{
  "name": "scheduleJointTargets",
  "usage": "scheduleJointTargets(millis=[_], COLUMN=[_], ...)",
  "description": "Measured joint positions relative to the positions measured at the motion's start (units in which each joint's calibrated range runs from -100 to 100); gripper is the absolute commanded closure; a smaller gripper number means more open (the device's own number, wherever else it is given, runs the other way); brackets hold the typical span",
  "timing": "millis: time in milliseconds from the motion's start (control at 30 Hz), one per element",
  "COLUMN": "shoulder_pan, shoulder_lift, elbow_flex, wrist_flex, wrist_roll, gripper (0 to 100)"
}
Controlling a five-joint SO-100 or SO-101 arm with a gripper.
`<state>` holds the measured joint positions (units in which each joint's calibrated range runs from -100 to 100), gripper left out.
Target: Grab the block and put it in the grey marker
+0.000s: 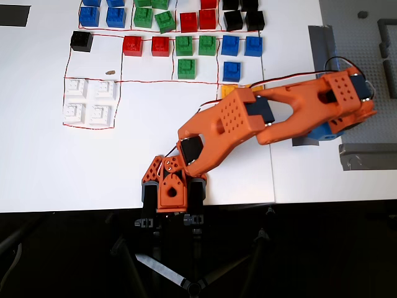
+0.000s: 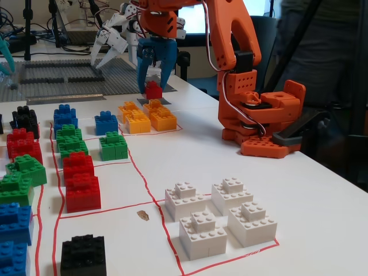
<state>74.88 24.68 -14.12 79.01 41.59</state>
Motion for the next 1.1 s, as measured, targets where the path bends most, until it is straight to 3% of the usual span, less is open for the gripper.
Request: scheduleJointTargets(millis=[167, 300, 500, 767, 1100], shoulder_pan=[0.27, 0.27, 0.0, 0.18, 3.8], shoulder_lift=[0.09, 0.17, 0.17, 0.17, 0.17], elbow_flex=[0.0, 0.0, 0.0, 0.0, 0.0], wrist_flex=[0.08, 0.08, 0.08, 0.08, 1.2], wrist_roll=[0.0, 0.0, 0.0, 0.0, 2.34], gripper=[99, 83, 73, 72, 85])
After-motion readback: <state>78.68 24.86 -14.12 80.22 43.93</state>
